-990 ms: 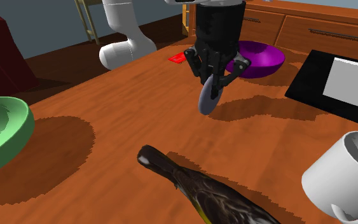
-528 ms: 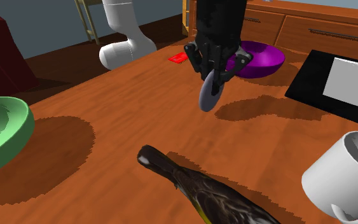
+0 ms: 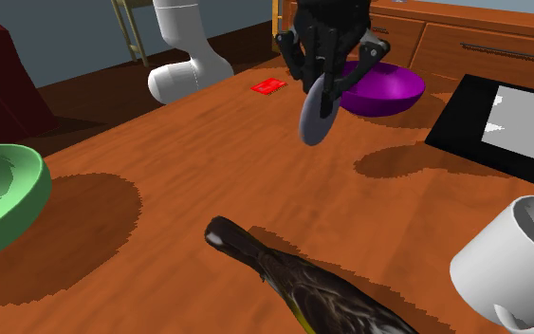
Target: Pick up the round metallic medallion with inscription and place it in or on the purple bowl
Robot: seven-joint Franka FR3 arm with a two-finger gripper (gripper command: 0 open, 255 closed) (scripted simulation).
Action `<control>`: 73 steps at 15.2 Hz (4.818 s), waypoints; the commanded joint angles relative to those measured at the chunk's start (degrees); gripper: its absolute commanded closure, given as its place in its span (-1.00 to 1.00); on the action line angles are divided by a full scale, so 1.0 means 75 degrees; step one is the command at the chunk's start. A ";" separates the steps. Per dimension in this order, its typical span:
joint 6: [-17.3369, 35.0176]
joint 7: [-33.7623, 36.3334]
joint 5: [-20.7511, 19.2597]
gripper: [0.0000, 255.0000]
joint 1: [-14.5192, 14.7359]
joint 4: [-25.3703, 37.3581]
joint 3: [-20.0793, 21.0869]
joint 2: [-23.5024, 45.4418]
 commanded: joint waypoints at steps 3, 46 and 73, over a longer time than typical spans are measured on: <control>-0.0487 0.0025 -0.0017 1.00 0.0003 0.0630 0.0007 0.0146; -0.0668 0.3440 0.0191 1.00 0.1591 0.0268 0.1829 -0.0509; -0.1237 0.3501 0.0123 -1.00 0.1593 0.1036 0.1859 -0.0298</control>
